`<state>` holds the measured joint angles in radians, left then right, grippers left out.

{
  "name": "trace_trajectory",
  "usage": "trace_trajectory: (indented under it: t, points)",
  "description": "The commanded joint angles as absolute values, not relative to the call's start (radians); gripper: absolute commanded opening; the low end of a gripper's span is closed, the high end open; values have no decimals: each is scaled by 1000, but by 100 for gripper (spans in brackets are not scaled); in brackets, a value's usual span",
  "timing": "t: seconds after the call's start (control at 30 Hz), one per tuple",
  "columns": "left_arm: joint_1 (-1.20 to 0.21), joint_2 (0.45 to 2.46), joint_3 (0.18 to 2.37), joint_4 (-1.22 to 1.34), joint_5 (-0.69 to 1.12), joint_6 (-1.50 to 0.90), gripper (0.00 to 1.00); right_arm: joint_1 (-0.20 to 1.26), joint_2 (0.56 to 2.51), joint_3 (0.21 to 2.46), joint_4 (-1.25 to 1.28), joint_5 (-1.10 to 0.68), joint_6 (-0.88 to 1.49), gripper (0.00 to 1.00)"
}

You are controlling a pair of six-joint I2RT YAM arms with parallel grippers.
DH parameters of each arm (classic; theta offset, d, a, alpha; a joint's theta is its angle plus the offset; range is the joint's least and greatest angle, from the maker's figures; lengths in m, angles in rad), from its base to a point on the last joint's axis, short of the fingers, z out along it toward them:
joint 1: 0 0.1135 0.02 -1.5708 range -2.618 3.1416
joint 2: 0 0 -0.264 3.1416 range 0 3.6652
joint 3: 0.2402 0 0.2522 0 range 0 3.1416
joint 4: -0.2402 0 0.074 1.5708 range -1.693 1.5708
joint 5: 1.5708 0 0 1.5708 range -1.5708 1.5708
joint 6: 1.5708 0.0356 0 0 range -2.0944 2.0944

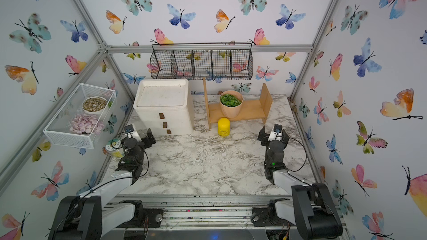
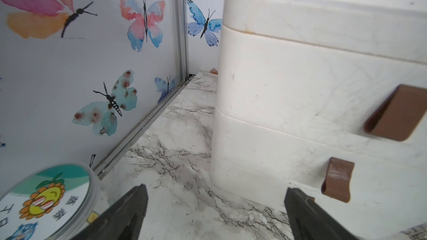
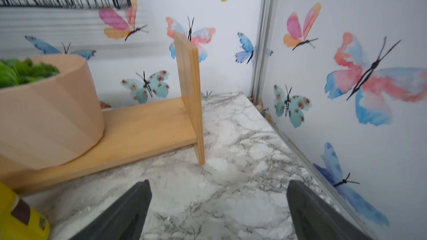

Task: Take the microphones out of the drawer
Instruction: Adjust the storage box at the center of the board.

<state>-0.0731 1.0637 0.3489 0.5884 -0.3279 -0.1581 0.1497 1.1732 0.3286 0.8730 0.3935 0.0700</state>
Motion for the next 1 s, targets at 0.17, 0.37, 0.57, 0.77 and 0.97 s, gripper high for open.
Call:
trace_trajectory:
  t: [0.17, 0.37, 0.57, 0.77, 0.97]
  points:
    - [-89, 729, 499, 1, -379, -314, 98, 146, 961, 544, 320, 428, 387, 98]
    - [-89, 783, 745, -196, -272, -311, 98, 146, 985, 729, 70, -61, 519, 98]
    - [-88, 977, 1016, -251, -149, -321, 98, 189, 1013, 702, 21, -130, 651, 98]
    - [-89, 1231, 1336, -326, -114, -271, 98, 242, 1030, 719, -14, -159, 669, 98]
    - [-85, 1436, 1570, -411, -135, -236, 99, 304, 1067, 788, -26, -232, 660, 98]
